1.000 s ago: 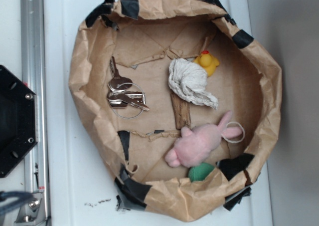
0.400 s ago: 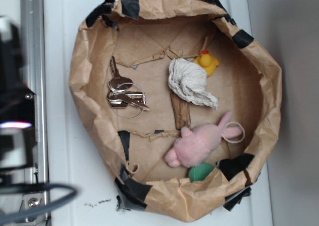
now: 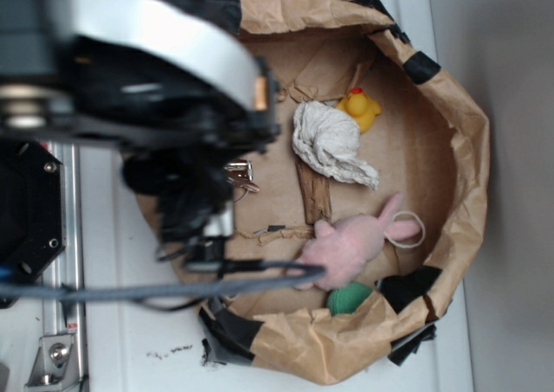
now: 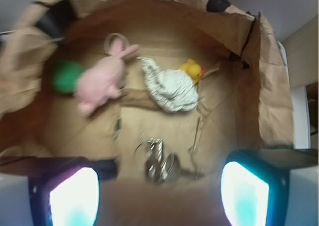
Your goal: Grab the white paper.
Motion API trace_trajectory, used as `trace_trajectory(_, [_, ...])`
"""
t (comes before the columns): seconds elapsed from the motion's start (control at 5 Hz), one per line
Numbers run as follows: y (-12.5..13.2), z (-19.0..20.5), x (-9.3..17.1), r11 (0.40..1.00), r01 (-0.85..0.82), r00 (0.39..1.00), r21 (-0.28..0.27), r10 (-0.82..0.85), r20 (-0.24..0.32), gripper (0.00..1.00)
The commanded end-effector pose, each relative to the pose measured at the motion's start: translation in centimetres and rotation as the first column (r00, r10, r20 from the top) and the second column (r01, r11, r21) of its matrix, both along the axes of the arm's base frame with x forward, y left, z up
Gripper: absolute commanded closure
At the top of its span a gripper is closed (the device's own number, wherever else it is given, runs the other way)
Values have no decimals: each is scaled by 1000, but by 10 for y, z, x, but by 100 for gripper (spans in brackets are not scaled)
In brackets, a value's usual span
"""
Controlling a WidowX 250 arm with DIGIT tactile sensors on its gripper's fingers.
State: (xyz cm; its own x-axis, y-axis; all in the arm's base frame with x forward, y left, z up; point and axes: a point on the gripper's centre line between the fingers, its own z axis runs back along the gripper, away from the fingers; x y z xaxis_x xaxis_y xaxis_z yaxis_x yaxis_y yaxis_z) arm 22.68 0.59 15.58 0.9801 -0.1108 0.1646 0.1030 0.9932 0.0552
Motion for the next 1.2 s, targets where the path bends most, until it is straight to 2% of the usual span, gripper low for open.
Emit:
trace_trajectory(0.0, [4,9,5,1000,-17,999,3,17,40,0])
trace_trajectory(0.2, [-2,-21,-12,985,169,986,24,-169,-1,0])
trace_trajectory(0.4, [6,-71,24,953,301,954,34,-301,-20,0])
trace_trajectory(0.6, [-1,-110,39,940,327,945,100,-321,-69,0])
trace_trajectory(1.0, [21,-117,69,948,302,949,97,-290,-120,0])
